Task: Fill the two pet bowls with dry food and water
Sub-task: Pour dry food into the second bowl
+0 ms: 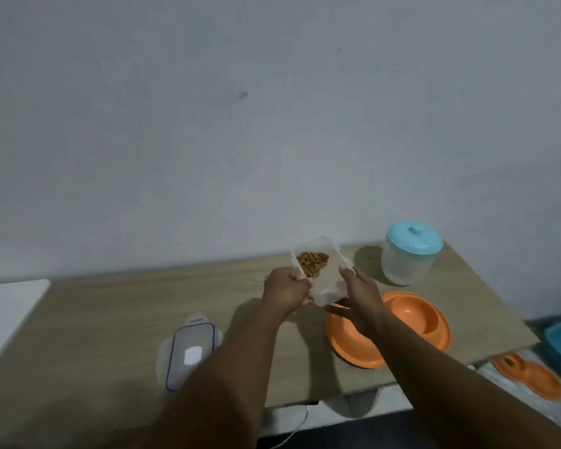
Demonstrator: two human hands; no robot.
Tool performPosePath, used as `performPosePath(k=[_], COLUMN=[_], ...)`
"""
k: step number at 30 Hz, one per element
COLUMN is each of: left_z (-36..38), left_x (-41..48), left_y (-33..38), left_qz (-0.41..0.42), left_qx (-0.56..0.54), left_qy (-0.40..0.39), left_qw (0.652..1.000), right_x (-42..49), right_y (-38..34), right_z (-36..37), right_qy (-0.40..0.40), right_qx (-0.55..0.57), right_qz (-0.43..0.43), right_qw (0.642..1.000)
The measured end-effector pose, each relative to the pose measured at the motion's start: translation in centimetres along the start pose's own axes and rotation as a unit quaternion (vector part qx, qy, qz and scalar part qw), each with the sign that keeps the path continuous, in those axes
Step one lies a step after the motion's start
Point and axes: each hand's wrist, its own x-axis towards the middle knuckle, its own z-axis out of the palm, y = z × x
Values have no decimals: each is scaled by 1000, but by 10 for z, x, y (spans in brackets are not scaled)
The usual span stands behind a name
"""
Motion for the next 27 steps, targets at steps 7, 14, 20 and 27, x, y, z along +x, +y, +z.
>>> performPosePath(k=[7,14,20,27], left_z=[60,74,83,81], left_x=[-1,22,3,6], left_y=[-20,-117,-105,-111], left_qz=[48,81,118,141], left_qx=[187,406,448,471], left_qy=[-68,-150,-138,-113], left_qw=[979,898,876,863], right_x=[-15,-27,-28,-25], right_y=[-24,-21,-14,-12], right_z=[-102,-158,-156,-143], right_qy=[102,165,185,172], right_qx=[-122,-323,-435,-513], right_qz=[-67,-158,-186,-188], right_qw=[985,918,862,820])
